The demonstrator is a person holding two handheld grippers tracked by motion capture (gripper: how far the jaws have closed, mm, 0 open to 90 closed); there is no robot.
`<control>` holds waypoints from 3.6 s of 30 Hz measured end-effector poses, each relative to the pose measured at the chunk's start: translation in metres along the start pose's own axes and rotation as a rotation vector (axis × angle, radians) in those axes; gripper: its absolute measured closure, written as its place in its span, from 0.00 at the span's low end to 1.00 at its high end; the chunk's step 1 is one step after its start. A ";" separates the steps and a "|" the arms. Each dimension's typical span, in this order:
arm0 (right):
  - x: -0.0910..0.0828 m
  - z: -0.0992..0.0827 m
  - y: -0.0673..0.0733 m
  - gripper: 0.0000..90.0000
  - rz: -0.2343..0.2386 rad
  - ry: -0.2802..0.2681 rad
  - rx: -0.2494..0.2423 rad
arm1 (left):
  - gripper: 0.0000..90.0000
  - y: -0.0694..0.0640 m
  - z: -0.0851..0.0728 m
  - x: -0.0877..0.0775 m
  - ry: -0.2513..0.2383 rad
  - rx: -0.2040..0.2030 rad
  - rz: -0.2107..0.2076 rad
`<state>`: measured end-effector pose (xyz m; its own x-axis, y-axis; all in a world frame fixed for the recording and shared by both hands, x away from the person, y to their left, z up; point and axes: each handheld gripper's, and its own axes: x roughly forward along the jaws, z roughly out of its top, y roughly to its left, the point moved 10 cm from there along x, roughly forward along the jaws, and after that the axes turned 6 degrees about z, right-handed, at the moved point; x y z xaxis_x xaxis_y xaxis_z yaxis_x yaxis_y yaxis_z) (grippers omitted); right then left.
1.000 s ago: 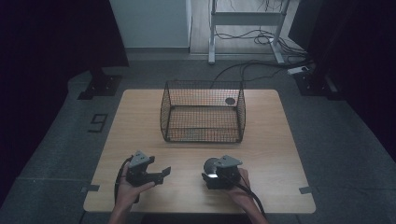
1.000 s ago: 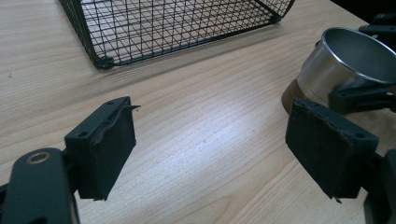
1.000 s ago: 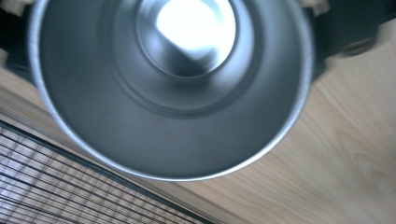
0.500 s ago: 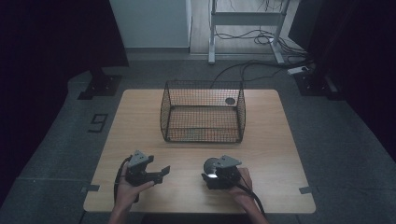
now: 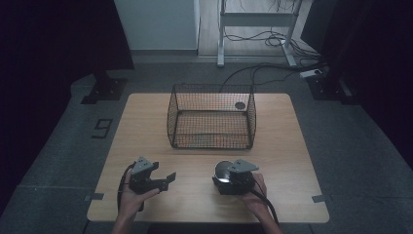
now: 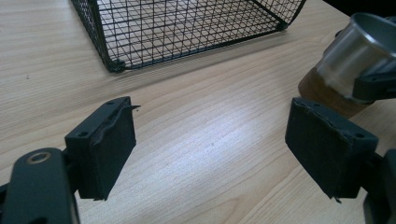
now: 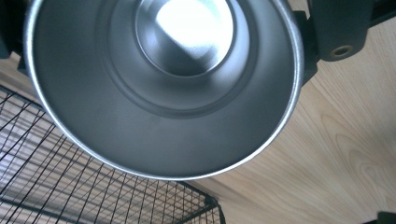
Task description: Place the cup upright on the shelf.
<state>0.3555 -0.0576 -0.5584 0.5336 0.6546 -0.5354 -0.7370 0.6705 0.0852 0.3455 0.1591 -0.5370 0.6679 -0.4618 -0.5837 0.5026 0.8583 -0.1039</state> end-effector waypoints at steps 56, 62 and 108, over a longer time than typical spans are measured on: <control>-0.031 0.094 -0.022 0.20 0.032 -0.122 0.009 | 0.18 -0.001 -0.006 0.010 0.033 0.006 0.004; -0.030 0.101 -0.027 0.20 0.031 -0.116 -0.002 | 0.18 0.000 -0.006 0.010 0.031 0.003 0.004; -0.003 0.156 -0.061 0.20 0.024 -0.116 0.033 | 0.18 0.005 -0.004 0.010 0.030 -0.003 0.010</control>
<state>0.4636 -0.0458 -0.4310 0.5617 0.7053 -0.4325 -0.7373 0.6639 0.1253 0.3519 0.1599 -0.5467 0.6562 -0.4465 -0.6083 0.4946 0.8633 -0.1002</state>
